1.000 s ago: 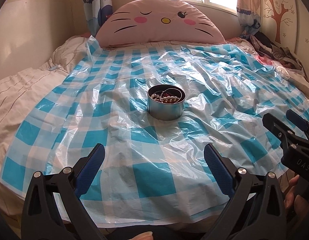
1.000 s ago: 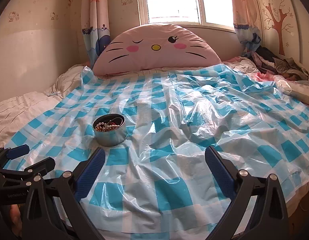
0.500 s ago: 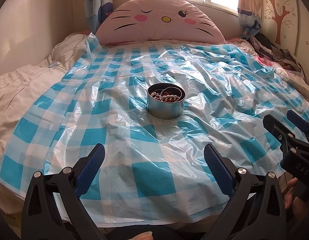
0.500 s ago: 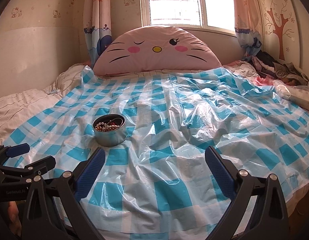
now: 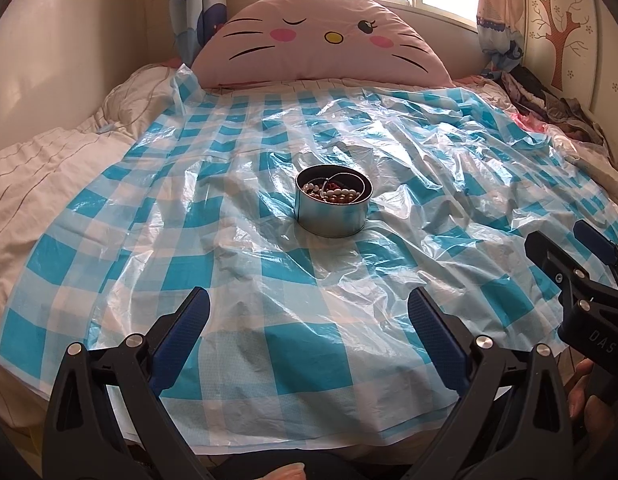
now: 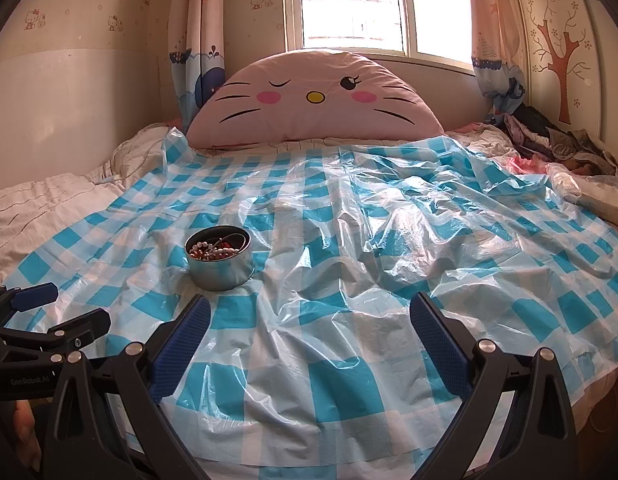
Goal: Organize jewelry
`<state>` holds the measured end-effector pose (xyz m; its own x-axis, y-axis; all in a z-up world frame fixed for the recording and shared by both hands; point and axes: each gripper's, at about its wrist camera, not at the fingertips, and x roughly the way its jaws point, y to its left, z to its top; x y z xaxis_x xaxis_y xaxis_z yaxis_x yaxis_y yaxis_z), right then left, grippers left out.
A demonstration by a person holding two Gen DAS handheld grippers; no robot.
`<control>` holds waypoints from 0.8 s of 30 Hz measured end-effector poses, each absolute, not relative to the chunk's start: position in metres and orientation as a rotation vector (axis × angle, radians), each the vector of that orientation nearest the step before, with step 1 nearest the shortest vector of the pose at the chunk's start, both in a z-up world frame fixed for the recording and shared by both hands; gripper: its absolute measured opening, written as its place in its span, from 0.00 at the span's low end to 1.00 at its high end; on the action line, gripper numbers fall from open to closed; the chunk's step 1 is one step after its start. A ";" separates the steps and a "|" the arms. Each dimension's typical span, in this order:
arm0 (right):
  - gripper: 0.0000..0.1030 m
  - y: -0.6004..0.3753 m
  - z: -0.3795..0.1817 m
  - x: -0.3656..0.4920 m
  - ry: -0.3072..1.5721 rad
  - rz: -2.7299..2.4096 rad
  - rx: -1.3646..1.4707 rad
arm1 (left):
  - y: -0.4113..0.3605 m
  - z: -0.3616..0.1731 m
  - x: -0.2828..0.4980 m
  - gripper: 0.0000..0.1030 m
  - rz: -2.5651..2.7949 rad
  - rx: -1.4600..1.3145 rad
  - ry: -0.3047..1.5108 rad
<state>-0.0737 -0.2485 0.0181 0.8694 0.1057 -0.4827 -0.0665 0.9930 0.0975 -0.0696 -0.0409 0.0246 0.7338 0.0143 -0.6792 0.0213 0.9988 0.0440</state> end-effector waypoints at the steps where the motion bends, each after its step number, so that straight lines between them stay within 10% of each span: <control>1: 0.93 -0.249 0.017 -0.074 0.509 0.091 0.078 | -0.041 0.025 -0.069 0.93 -0.004 0.050 0.747; 24: 0.93 -0.248 0.017 -0.073 0.510 0.091 0.078 | -0.039 0.026 -0.069 0.93 -0.006 0.044 0.747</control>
